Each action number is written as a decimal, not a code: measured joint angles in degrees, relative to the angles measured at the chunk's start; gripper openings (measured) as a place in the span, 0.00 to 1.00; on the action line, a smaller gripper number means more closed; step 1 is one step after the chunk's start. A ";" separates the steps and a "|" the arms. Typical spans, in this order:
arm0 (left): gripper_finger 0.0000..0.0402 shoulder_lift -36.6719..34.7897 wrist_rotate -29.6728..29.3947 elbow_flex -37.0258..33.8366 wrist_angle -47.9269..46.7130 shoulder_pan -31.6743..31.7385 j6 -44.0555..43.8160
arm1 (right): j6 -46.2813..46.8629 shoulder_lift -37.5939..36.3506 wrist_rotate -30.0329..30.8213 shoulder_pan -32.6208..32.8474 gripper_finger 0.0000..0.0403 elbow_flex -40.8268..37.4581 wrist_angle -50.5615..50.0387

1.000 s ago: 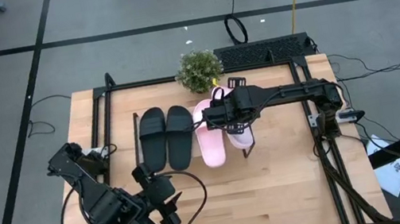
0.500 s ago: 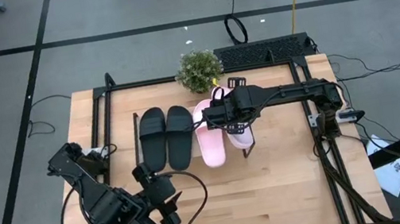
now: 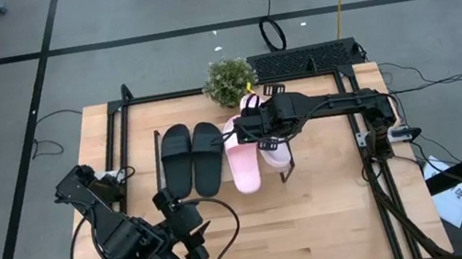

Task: Pick and place slides into the shelf
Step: Put the pink slide on the shelf

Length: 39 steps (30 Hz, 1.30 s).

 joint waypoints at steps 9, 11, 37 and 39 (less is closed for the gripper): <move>0.61 0.00 0.76 -0.01 -0.01 0.00 0.06 | 0.89 -0.98 -1.48 1.07 0.00 -0.04 -0.09; 0.61 0.00 0.76 -0.02 0.02 -0.02 0.15 | 2.73 -2.54 -1.59 1.63 0.00 -0.04 -0.11; 0.61 0.00 1.26 -0.02 0.00 -0.61 2.16 | 19.63 -3.38 -1.53 14.98 0.00 -0.04 -0.21; 0.61 0.00 1.28 -0.02 0.01 -0.66 2.16 | 18.19 -3.35 0.29 14.72 0.00 -0.04 -0.18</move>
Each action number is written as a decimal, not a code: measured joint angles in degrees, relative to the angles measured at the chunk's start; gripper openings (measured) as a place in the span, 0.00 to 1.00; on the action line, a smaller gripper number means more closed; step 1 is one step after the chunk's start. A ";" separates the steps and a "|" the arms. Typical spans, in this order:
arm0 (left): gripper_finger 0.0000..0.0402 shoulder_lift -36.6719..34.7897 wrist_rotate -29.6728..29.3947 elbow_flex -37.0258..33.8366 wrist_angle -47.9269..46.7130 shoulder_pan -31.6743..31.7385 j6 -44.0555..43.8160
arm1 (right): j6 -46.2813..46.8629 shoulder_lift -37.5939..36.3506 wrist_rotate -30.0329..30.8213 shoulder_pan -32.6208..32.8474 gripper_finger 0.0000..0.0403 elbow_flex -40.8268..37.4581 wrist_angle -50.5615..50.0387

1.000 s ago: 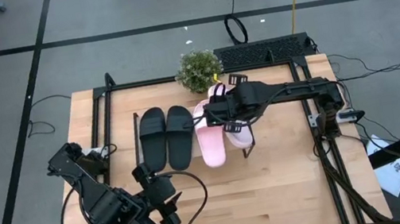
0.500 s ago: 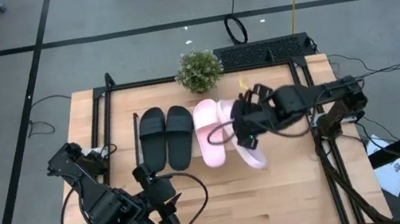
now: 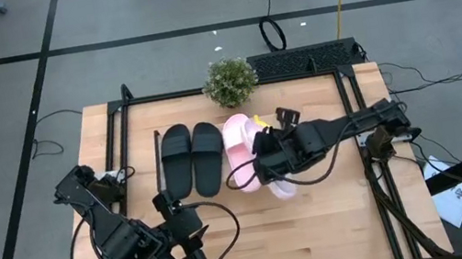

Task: Pick and place slides into the shelf
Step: Put the pink slide on the shelf

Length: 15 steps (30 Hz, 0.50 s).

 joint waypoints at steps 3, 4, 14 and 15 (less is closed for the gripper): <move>0.61 0.00 -0.02 0.02 -0.01 0.04 0.08 | -1.24 0.02 0.10 -0.73 0.00 0.00 0.02; 0.61 0.00 -0.05 0.00 -0.01 0.04 0.18 | -1.45 0.02 0.17 -1.06 0.00 0.00 0.03; 0.61 0.00 -0.55 0.00 -0.01 0.04 -0.26 | -6.15 -0.08 3.28 -6.49 0.00 0.00 0.00; 0.61 -0.01 -0.55 0.01 0.01 0.04 -0.44 | -6.54 -0.53 4.66 -6.63 0.00 -0.06 0.04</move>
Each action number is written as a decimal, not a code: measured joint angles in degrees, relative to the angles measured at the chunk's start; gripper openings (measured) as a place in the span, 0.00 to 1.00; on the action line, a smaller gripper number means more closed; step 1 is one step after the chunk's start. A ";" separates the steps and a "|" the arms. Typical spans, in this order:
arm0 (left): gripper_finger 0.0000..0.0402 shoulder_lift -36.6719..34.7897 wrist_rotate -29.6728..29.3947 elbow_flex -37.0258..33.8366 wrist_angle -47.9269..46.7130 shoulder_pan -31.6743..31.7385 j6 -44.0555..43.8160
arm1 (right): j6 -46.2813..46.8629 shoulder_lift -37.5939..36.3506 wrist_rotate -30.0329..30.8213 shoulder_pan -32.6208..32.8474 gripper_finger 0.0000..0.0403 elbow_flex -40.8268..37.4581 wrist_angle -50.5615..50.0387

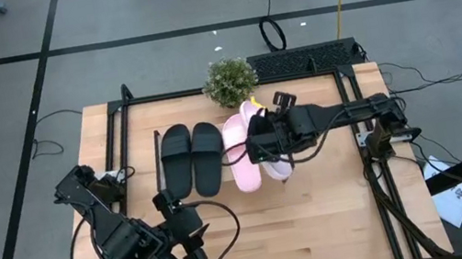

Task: Pick and place slides into the shelf
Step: Put the pink slide on the shelf

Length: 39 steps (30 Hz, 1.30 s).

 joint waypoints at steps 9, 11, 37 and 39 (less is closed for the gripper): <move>0.61 -0.01 0.00 -0.01 0.00 0.15 -0.21 | -1.63 -9.60 9.82 0.19 0.00 4.97 -0.08; 0.61 0.00 0.00 0.00 -0.02 0.36 -0.22 | -1.98 -12.71 10.53 0.64 0.00 6.33 -0.02; 0.61 0.01 -0.64 -0.01 0.28 9.60 5.04 | -11.21 -24.35 5.98 -0.06 0.00 -2.71 0.11; 0.61 -0.02 -0.60 -0.01 0.36 9.52 4.89 | -11.07 -25.32 5.99 -2.13 0.00 -7.32 0.07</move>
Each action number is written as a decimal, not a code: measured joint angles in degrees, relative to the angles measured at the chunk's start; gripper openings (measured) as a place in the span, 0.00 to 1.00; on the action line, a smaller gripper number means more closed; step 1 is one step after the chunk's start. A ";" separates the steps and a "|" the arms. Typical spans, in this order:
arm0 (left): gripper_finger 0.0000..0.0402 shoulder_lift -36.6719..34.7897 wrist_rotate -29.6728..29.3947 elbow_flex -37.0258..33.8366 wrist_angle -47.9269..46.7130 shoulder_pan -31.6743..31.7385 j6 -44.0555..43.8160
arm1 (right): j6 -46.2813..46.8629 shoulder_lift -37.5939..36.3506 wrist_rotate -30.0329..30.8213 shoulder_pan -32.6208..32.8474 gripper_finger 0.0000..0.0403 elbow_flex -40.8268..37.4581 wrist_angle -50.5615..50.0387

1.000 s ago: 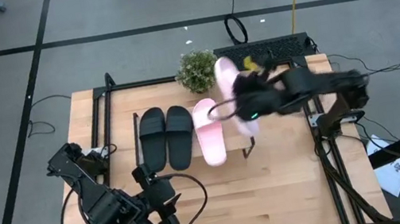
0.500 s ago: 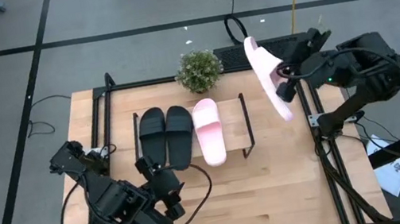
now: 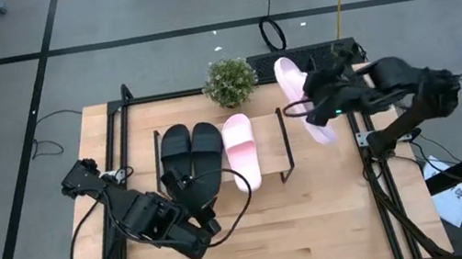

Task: Pick and place slides into the shelf
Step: Put the pink slide on the shelf

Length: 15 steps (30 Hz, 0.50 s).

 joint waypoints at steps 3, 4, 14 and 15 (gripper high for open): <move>0.61 0.01 0.01 0.01 0.39 -0.27 -0.21 | 1.93 -2.12 -0.06 -3.05 0.00 -8.57 0.02; 0.61 0.02 0.03 0.00 0.41 -0.33 -0.24 | 2.52 -2.96 -0.07 -3.97 0.00 -11.74 -0.02; 0.61 0.01 0.12 0.01 0.39 -0.52 -0.32 | 11.32 -11.22 -6.19 -10.07 0.00 -38.88 0.05; 0.61 0.02 0.12 0.01 0.39 -0.45 -0.32 | 12.01 -11.47 -7.17 -10.03 0.00 -40.54 0.10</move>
